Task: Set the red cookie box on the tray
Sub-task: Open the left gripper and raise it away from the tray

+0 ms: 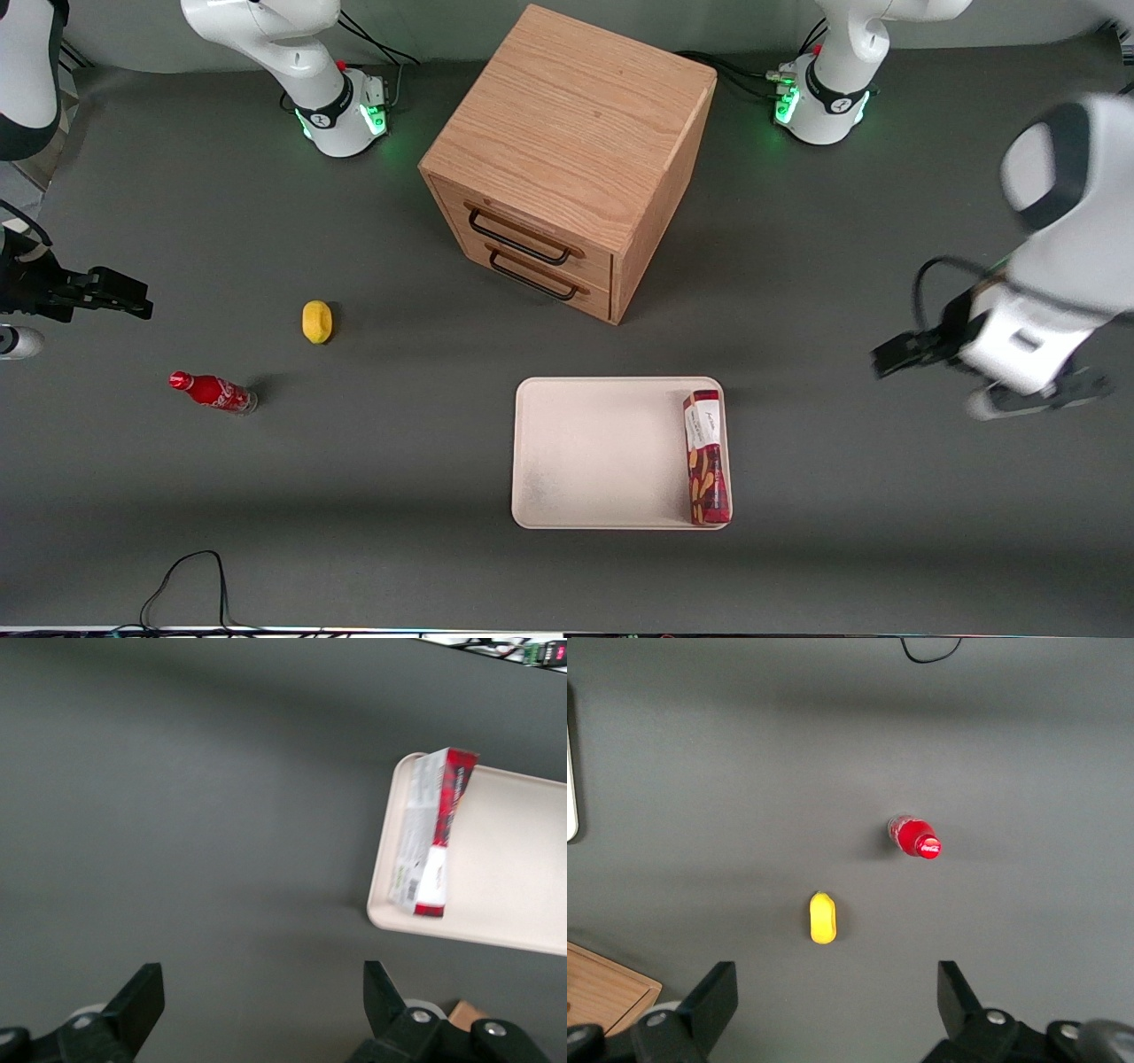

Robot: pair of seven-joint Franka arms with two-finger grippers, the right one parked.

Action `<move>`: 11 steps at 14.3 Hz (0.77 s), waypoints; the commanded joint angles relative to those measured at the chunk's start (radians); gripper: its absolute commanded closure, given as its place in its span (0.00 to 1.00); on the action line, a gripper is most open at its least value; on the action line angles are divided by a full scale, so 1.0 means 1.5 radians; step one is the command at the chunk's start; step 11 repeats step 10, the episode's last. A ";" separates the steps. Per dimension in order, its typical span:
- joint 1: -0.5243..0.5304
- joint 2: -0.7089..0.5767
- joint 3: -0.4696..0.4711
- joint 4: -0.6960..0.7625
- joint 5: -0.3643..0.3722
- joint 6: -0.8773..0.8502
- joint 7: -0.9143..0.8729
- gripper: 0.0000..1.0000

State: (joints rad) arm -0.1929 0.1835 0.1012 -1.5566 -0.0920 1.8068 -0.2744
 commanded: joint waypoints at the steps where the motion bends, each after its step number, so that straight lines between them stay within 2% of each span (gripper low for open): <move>1: 0.030 -0.135 -0.009 -0.132 0.010 0.000 0.031 0.00; 3: 0.040 -0.175 -0.010 -0.149 0.026 -0.033 0.059 0.00; 6: 0.044 -0.193 -0.026 -0.146 0.091 -0.068 0.099 0.00; 11: 0.047 -0.192 -0.025 -0.145 0.090 -0.067 0.129 0.00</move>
